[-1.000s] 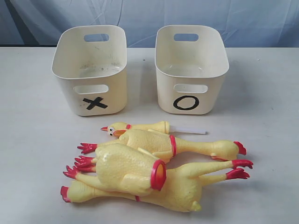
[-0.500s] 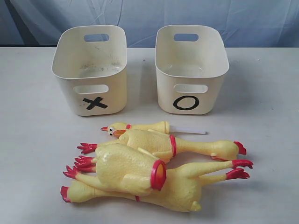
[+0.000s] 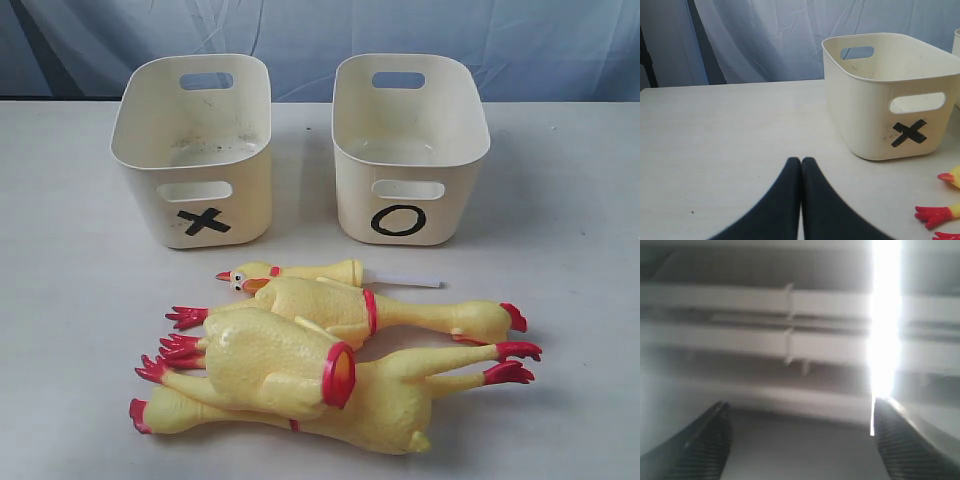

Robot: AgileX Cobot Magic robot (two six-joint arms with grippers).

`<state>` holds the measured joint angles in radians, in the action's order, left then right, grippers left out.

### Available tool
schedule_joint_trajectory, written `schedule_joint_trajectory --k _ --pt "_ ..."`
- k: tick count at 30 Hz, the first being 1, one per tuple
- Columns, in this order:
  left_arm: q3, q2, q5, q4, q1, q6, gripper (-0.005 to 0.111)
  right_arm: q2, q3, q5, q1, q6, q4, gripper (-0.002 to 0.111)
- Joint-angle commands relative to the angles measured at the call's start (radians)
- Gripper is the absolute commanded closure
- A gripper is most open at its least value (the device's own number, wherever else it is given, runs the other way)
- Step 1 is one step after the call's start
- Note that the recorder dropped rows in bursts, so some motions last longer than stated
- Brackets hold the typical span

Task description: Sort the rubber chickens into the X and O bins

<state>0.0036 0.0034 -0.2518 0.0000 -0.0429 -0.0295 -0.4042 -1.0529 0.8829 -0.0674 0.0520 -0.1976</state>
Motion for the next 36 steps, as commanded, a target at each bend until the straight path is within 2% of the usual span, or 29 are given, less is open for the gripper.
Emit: schedule_joint_trajectory --k 1,3,4,5,6,8,10,17,19,25,31,36 --pt "-0.004 -0.003 0.013 0.0 0.0 0.002 0.107 -0.218 -0.206 -0.604 -0.009 -0.667 -0.673 0.035" --pt "-0.004 -0.003 0.013 0.0 0.0 0.002 0.107 -0.27 -0.205 -0.893 -0.034 -1.135 -0.83 0.035" --pt "-0.004 -0.003 0.013 0.0 0.0 0.002 0.107 -0.293 -0.191 -1.073 -0.051 -1.31 -0.844 0.035" --pt "-0.004 -0.003 0.013 0.0 0.0 0.002 0.107 -0.309 -0.174 -1.208 -0.064 -1.373 -0.811 0.035" --pt "-0.004 -0.003 0.013 0.0 0.0 0.002 0.107 -0.319 -0.152 -1.357 -0.077 -1.346 -0.734 0.035" --pt "-0.004 -0.003 0.013 0.0 0.0 0.002 0.107 -0.343 -0.108 -1.574 -0.096 -1.13 -0.601 0.035" --pt "-0.004 -0.003 0.013 0.0 0.0 0.002 0.107 -0.373 -0.047 -1.657 -0.119 -0.913 -0.517 0.035" --pt "-0.004 -0.003 0.013 0.0 0.0 0.002 0.107 -0.48 0.098 -1.733 -0.208 -0.285 0.026 0.035" --pt "-0.004 -0.003 0.013 0.0 0.0 0.002 0.107 -0.51 0.11 -1.733 -0.213 -0.197 0.121 0.035" --pt "-0.004 -0.003 0.013 0.0 0.0 0.002 0.107 -0.556 0.11 -1.656 -0.213 -0.202 0.355 0.035" --pt "-0.004 -0.003 0.013 0.0 0.0 0.002 0.107 -0.558 0.11 -1.522 -0.213 -0.202 0.491 0.035" --pt "-0.004 -0.003 0.013 0.0 0.0 0.002 0.107 -0.583 0.11 -1.528 -0.213 -0.202 0.48 0.035"
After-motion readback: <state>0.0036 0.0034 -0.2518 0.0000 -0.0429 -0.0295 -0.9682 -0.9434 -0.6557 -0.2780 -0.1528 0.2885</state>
